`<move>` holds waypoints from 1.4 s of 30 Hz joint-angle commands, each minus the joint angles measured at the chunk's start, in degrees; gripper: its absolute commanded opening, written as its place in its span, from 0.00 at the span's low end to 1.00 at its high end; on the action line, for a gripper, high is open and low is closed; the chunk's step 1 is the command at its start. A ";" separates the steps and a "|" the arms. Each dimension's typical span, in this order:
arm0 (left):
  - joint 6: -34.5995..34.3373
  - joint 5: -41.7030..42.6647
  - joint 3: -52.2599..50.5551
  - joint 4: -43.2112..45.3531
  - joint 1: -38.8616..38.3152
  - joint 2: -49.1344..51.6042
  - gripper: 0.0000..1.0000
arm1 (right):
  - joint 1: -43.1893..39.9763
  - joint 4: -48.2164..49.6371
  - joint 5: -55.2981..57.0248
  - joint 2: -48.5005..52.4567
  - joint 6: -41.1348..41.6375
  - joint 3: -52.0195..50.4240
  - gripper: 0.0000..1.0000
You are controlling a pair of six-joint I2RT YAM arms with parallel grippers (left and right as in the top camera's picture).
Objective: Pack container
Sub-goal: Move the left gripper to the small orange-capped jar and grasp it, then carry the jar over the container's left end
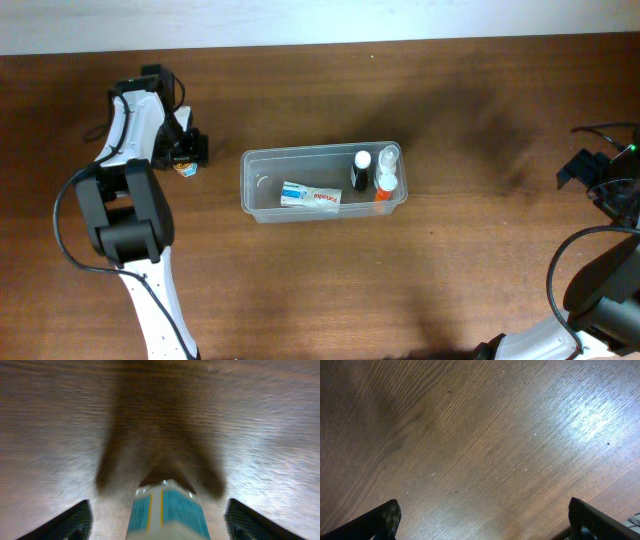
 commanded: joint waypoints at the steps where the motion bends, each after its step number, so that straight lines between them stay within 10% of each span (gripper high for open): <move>1: 0.61 -0.42 0.50 0.07 0.31 3.15 0.77 | -0.24 0.02 0.50 -0.66 0.11 -0.13 0.98; 10: 0.61 -0.44 0.50 0.37 0.31 3.34 0.25 | -0.24 0.02 0.50 -0.66 0.13 -0.13 0.99; 21: 0.11 -0.04 3.58 -4.11 0.31 3.32 0.25 | -0.24 0.02 0.50 -0.66 0.11 -0.13 0.98; 42: 0.22 11.43 40.81 -28.61 -6.67 2.62 0.25 | -0.24 0.02 0.50 -0.66 0.11 -0.13 0.98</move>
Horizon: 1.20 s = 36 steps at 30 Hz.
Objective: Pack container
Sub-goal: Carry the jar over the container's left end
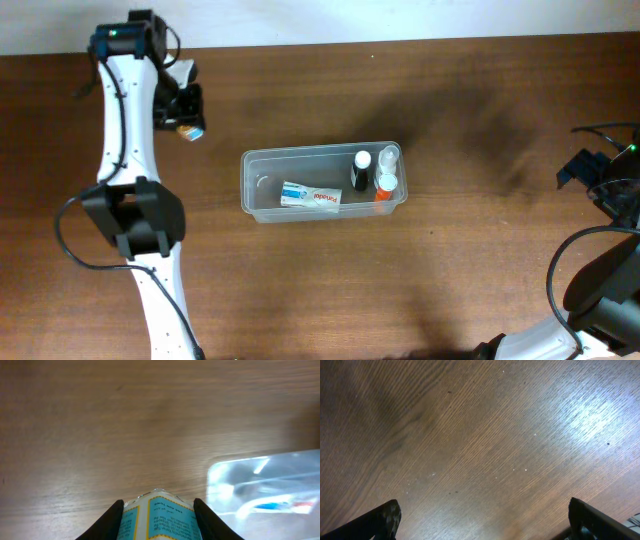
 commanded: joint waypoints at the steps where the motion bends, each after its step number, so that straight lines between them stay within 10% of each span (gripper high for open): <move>1: -0.28 1.55 3.48 -0.39 -3.23 -1.77 0.25 | -0.24 0.02 0.50 -0.66 0.09 -0.13 0.98; 36: -6.93 -9.22 -22.29 2.38 -24.63 -14.84 0.18 | -0.24 0.02 0.50 -0.66 0.09 -0.13 0.99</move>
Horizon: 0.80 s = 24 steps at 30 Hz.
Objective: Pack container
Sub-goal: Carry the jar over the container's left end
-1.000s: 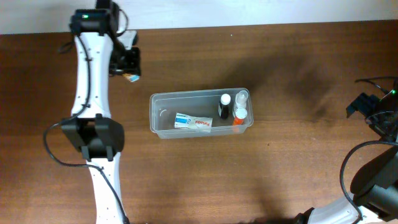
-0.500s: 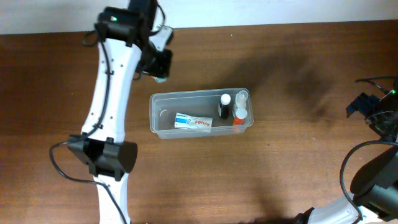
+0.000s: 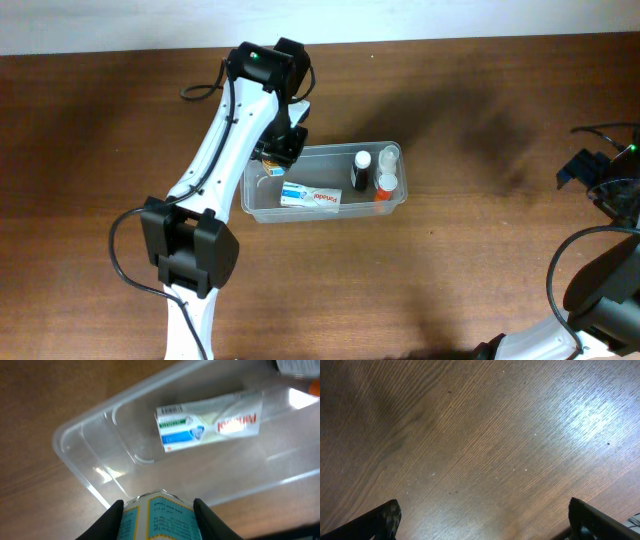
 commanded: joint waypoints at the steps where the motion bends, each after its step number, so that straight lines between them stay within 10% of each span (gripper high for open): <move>1: -3.28 -1.27 -0.09 1.14 0.17 -0.76 0.18 | -0.24 0.02 0.50 -0.66 0.11 -0.13 0.98; 24: -5.42 -1.31 -16.06 18.86 0.20 -0.76 0.19 | -0.24 0.02 0.50 -0.66 0.11 -0.13 0.98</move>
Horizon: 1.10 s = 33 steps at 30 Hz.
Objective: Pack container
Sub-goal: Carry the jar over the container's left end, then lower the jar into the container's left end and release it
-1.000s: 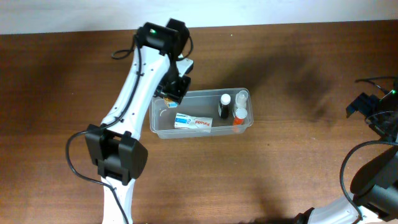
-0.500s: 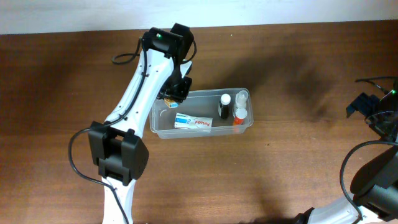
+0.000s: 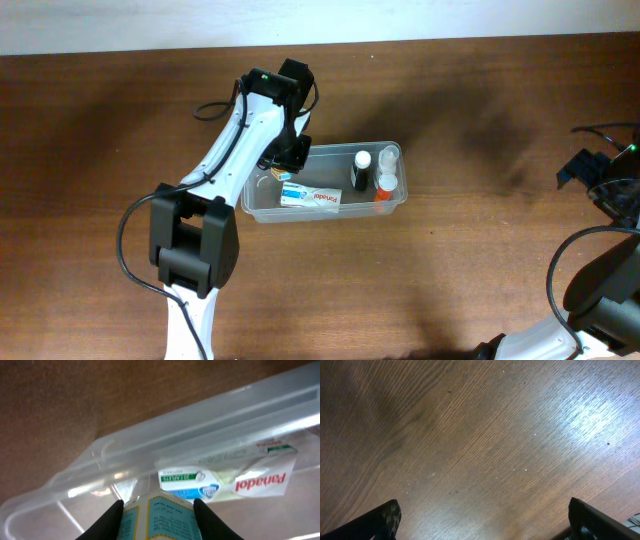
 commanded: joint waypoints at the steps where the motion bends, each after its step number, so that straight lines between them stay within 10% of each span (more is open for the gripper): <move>1: -0.59 -0.61 -1.25 1.09 0.15 -0.76 0.19 | -0.24 0.02 0.50 -0.66 0.09 -0.13 0.98; 33: -10.01 -4.98 -10.36 10.45 0.15 -0.76 0.19 | -0.24 0.02 0.50 -0.66 0.09 -0.13 0.98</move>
